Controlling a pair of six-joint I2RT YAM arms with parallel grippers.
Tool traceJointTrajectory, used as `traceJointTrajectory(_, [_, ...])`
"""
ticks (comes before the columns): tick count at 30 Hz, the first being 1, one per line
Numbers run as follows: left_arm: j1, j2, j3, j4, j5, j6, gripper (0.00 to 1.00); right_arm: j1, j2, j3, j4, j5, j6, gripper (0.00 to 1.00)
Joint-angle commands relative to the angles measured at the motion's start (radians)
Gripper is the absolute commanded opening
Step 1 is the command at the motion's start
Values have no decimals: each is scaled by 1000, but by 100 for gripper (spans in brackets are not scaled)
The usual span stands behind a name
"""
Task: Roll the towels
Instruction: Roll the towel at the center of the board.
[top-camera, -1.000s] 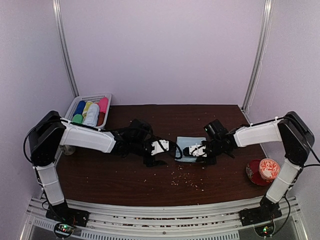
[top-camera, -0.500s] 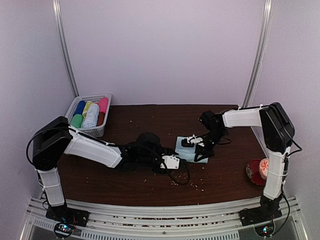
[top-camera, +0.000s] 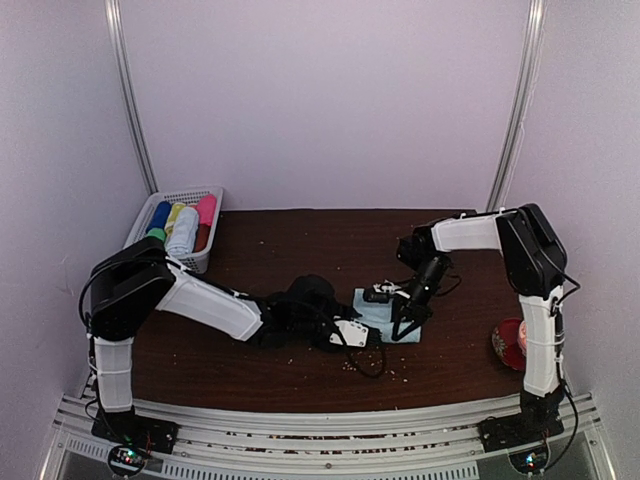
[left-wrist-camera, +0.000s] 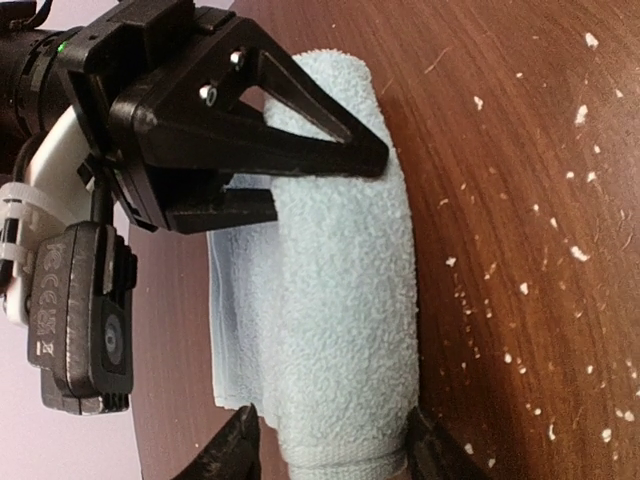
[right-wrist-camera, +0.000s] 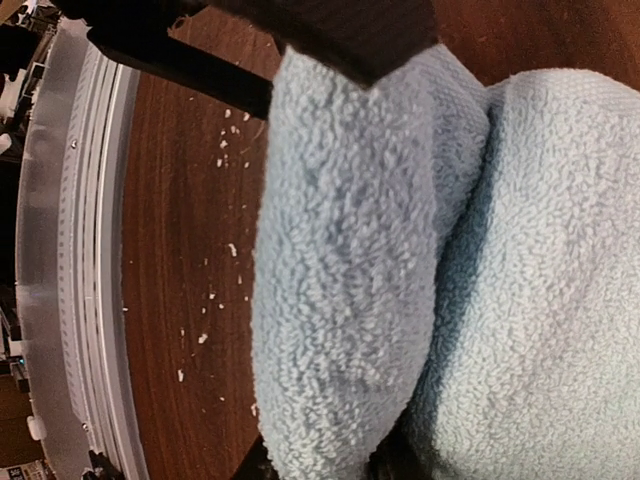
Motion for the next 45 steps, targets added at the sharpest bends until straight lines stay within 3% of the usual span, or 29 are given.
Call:
traceJointTrajectory(1, [-16, 32, 24, 49, -13, 7, 47, -2, 71, -15, -111, 47, -32, 23])
traceJointTrajectory(8, [-43, 7, -42, 145, -4, 1, 46, -3, 88, 3, -113, 55, -14, 22])
traceJointTrajectory(14, [-44, -58, -149, 343, 0, -19, 60, -5, 95, 0, -103, 64, -3, 22])
traceJointTrajectory(21, [-46, -50, -117, 257, 97, -10, 60, -8, 102, -1, -94, 64, 5, 22])
traceJointTrajectory(27, [-61, 23, -56, 189, 81, 12, 52, -14, 100, 2, -86, 63, 14, 21])
traceJointTrajectory(33, [-74, 66, -29, 164, 69, 27, 37, -17, 99, 5, -86, 60, 12, 21])
traceJointTrajectory(43, [-84, 136, 30, 109, 16, 30, 35, -18, 102, 6, -88, 58, 7, 21])
traceJointTrajectory(45, [-86, 146, 39, 91, 8, 32, 29, -18, 101, 7, -88, 59, 7, 21])
